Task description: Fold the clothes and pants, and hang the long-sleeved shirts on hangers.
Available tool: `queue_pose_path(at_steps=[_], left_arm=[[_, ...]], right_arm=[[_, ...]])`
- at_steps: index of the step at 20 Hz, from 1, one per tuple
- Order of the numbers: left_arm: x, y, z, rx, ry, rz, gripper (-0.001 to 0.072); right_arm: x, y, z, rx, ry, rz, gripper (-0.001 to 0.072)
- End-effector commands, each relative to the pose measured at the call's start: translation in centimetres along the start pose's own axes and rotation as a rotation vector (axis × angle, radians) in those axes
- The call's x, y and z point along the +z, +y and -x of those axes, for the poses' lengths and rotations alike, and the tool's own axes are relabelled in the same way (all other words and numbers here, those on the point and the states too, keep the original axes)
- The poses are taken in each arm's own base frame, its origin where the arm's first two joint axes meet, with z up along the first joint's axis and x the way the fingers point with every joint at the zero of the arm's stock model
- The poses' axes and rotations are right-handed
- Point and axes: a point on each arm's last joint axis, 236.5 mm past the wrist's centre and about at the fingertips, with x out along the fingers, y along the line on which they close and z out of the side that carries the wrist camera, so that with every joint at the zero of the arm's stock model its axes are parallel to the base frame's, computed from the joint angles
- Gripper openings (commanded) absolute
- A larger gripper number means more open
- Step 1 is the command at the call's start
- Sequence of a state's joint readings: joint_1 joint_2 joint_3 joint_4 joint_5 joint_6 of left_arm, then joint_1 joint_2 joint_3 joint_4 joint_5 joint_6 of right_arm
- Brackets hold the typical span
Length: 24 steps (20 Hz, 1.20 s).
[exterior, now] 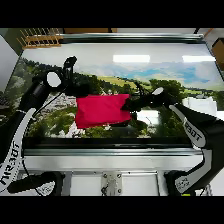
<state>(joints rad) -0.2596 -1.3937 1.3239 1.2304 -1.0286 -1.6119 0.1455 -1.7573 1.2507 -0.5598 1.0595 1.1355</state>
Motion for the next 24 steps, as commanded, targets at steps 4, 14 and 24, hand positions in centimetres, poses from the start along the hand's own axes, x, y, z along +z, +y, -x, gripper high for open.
queue_pose_path(at_steps=[4, 14, 24], left_arm=[[0.0, 0.0, 0.0, 0.0, -0.002, 0.0, 0.001], [0.0, 0.0, 0.0, -0.001, -0.001, -0.001, 0.0011], [0.0, -0.1, 0.0, -0.001, 0.0, -0.001, 0.001]], right_arm=[[5.2, -5.2, 21.7, -0.403, -0.306, -0.026, 0.0016], [-1.3, -13.9, 48.8, -0.655, -0.844, -0.358, 0.0016], [-8.6, -13.6, 49.0, -0.764, -0.706, -0.54, 0.0016]])
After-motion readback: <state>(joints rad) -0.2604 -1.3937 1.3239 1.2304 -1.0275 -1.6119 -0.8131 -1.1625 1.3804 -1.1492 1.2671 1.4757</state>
